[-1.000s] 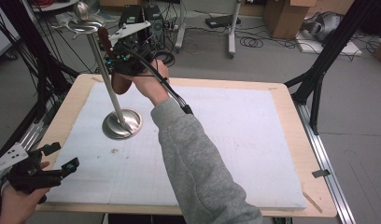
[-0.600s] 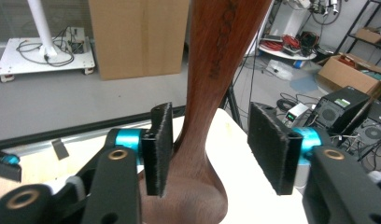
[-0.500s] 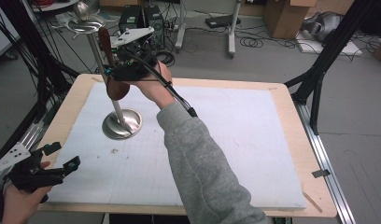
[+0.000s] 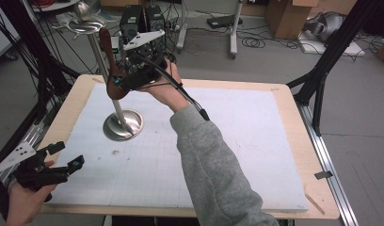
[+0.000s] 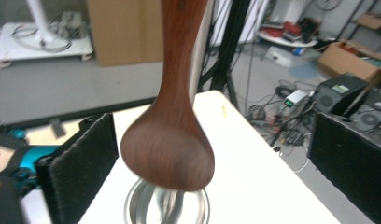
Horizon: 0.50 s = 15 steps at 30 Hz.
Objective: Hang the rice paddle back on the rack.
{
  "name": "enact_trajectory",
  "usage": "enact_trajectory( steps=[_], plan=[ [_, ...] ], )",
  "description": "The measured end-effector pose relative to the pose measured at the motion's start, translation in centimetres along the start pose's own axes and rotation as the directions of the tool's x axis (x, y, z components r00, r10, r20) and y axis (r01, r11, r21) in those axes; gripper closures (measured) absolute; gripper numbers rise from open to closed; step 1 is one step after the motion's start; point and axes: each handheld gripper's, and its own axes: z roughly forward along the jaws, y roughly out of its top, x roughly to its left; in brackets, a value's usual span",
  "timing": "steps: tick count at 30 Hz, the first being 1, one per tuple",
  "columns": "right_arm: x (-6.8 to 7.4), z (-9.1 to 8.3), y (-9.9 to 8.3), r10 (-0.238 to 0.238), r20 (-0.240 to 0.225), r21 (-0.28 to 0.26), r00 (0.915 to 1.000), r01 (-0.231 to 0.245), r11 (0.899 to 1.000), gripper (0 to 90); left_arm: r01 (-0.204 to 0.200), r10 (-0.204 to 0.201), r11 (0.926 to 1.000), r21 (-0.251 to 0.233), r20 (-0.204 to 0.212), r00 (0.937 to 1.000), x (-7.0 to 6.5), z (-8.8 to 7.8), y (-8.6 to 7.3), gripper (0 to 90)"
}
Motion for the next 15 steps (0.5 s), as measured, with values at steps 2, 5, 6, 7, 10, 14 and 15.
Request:
enact_trajectory(
  steps=[2, 5, 6, 7, 10, 14, 15],
  plan=[
    [0.0, -0.3, -0.3, -0.025, -0.002, 0.004, 0.9997, 0.025, 1.000, 0.0, -0.002, 0.002, 1.0000, 0.005, 0.008, 1.0000, -0.1, 0.3, 0.1, 1.8],
    [-0.2, -0.8, -0.7, -0.029, -0.011, -0.010, 0.9995, 0.029, 1.000, 0.0, -0.003, 0.003, 1.0000, 0.006, 0.011, 0.9999, -0.2, 0.6, 0.1, 1.8],
    [-0.3, -0.9, -0.8, -0.028, -0.013, -0.012, 0.9995, 0.028, 1.000, 0.0, -0.003, 0.003, 1.0000, 0.004, 0.015, 0.9999, -0.2, 0.7, 0.2, 1.8],
    [-0.3, -1.0, -1.0, -0.026, -0.018, -0.016, 0.9995, 0.026, 1.000, 0.0, -0.006, 0.006, 1.0000, 0.004, 0.017, 0.9998, -0.1, 0.7, 0.2, 1.8],
    [-0.6, -1.4, -1.6, -0.022, -0.025, -0.010, 0.9995, 0.022, 1.000, 0.0, -0.007, 0.007, 1.0000, -0.001, 0.024, 0.9997, -0.1, 1.0, 0.4, 1.8],
    [-1.2, -1.9, -2.4, -0.021, -0.020, -0.005, 0.9996, 0.021, 1.000, 0.0, -0.010, 0.010, 0.9999, -0.003, 0.036, 0.9993, 0.0, 1.6, 0.7, 1.8],
    [-1.4, -2.0, -2.6, -0.019, -0.018, -0.005, 0.9996, 0.019, 1.000, 0.0, -0.011, 0.011, 0.9999, -0.003, 0.036, 0.9993, 0.0, 1.8, 0.7, 1.8]
  ],
)
